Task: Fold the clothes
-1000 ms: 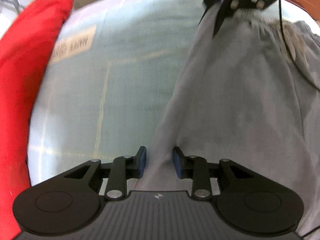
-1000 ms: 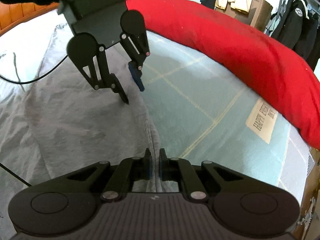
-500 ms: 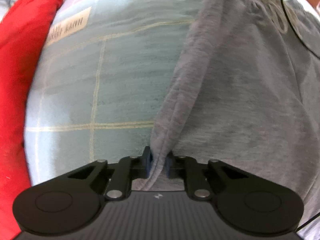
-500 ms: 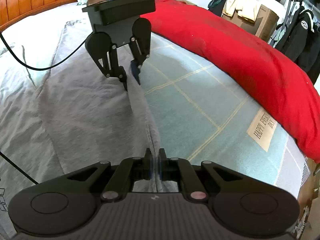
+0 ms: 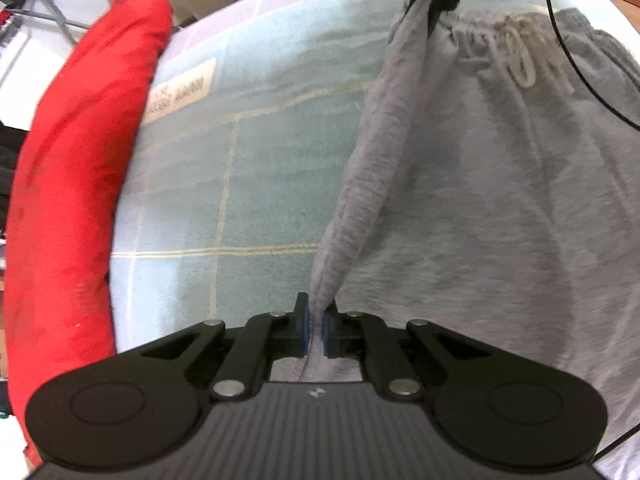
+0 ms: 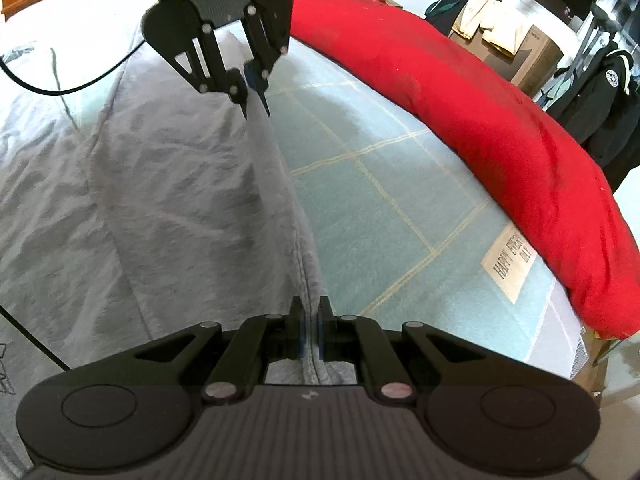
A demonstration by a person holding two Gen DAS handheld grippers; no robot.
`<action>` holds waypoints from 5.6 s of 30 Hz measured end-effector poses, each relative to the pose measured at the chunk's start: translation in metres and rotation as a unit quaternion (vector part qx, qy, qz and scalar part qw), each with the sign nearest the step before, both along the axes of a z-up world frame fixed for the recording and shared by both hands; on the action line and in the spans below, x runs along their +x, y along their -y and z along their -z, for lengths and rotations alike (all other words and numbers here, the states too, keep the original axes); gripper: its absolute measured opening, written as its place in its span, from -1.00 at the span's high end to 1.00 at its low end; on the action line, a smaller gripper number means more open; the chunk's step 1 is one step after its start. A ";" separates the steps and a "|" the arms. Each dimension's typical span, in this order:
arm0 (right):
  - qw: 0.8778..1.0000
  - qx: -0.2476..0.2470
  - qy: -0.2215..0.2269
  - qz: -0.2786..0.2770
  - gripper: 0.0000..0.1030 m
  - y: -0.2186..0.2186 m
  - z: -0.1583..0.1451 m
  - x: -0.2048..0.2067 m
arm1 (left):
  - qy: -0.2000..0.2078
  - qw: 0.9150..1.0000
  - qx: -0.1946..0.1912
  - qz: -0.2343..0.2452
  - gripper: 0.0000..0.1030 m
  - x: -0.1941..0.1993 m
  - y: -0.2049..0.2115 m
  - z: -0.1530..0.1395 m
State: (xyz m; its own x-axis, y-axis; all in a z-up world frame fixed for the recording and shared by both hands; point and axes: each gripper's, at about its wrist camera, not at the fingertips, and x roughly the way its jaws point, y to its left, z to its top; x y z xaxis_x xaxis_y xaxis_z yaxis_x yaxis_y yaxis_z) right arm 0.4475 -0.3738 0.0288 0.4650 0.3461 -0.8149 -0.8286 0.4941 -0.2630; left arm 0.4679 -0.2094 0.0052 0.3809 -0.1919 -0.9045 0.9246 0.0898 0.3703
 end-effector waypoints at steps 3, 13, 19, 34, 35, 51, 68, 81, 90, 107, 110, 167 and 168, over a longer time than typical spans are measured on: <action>1.000 -0.002 0.008 -0.001 0.84 0.002 -0.007 -0.011 | 0.016 1.000 -0.012 -0.009 0.93 -0.016 -0.001 -0.015; 1.000 -0.019 0.010 0.019 0.84 -0.001 -0.034 -0.064 | 0.006 0.999 -0.053 0.008 0.94 -0.074 -0.016 -0.048; 0.998 -0.048 -0.015 0.024 0.84 -0.010 -0.037 -0.106 | -0.036 0.996 -0.063 0.042 0.95 -0.125 -0.026 -0.051; 0.990 -0.119 -0.054 0.056 0.84 -0.016 -0.022 -0.173 | -0.132 0.977 -0.092 0.143 0.95 -0.201 -0.030 -0.047; 0.989 -0.129 -0.054 0.054 0.84 -0.016 -0.016 -0.174 | -0.139 0.975 -0.092 0.149 0.95 -0.205 -0.028 -0.042; 0.958 -0.042 -0.112 0.262 0.19 0.000 0.013 -0.195 | -0.202 0.967 -0.077 0.135 0.93 -0.217 0.002 0.038; 0.716 0.384 -0.328 0.481 0.03 0.013 0.071 -0.233 | -0.114 0.985 -0.038 0.126 0.33 -0.230 -0.030 0.039; 0.637 0.455 -0.372 0.500 0.00 -0.009 0.114 -0.240 | -0.125 0.982 0.006 0.139 0.14 -0.203 -0.063 0.046; 0.625 0.466 -0.351 0.519 0.71 -0.011 0.111 -0.235 | -0.178 0.978 -0.014 0.108 0.62 -0.193 -0.070 0.032; 0.685 0.391 -0.344 0.509 0.81 -0.003 0.086 -0.247 | -0.310 0.948 -0.030 0.066 0.95 -0.219 -0.045 0.050; 0.650 0.410 -0.361 0.529 0.75 0.002 0.103 -0.249 | -0.314 0.948 -0.025 0.052 0.93 -0.220 -0.038 0.063; 0.897 0.258 -0.173 0.315 0.22 -0.015 0.033 -0.086 | -0.212 0.825 -0.271 -0.448 0.19 -0.084 -0.093 0.034; 0.898 0.261 -0.180 0.304 0.21 -0.021 0.036 -0.084 | -0.231 0.819 -0.263 -0.454 0.19 -0.082 -0.093 0.042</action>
